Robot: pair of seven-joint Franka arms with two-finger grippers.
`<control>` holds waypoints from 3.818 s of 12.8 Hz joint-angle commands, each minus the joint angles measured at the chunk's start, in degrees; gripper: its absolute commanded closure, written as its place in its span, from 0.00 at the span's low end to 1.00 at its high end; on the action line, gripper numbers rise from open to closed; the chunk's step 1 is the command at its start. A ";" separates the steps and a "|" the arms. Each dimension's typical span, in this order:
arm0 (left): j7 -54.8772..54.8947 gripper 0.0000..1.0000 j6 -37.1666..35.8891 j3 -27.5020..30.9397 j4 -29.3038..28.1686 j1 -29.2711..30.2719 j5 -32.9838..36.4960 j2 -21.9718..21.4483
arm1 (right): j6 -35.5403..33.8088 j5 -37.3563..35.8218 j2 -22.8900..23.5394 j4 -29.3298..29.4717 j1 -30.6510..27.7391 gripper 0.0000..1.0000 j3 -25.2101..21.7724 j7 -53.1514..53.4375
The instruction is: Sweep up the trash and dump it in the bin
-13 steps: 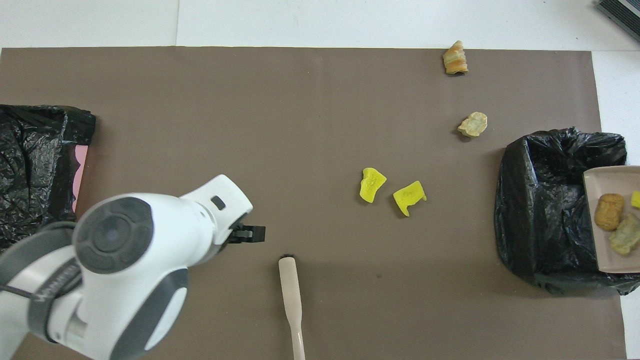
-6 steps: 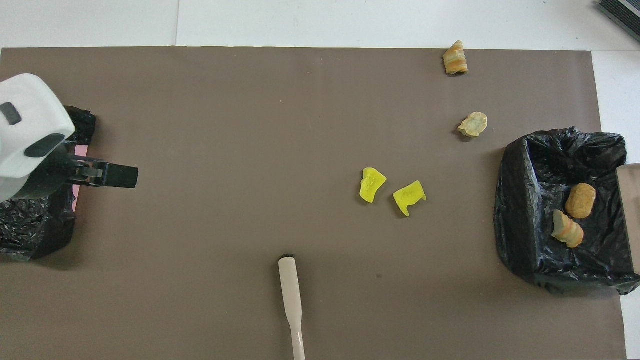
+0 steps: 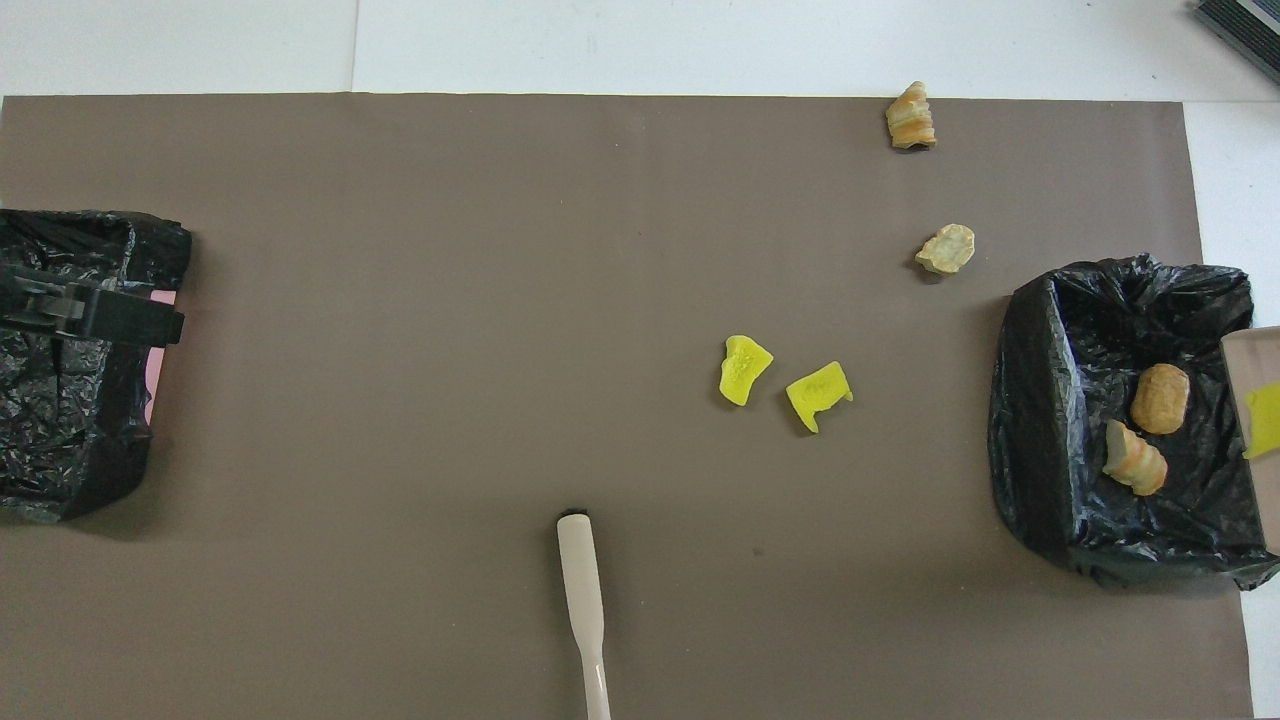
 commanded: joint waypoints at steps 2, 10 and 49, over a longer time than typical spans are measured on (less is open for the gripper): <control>1.36 0.00 -2.09 -1.33 2.49 1.74 1.36 1.22 | -1.08 -2.20 -4.10 -1.81 -0.39 1.00 0.41 0.54; 0.66 0.00 -3.58 -2.82 1.61 3.50 1.36 -0.27 | -7.93 20.53 -3.75 -1.73 6.72 1.00 0.50 0.81; 0.39 0.00 -3.85 -5.02 0.82 7.02 1.36 -0.89 | -1.52 63.19 42.94 34.95 52.87 0.00 0.59 123.32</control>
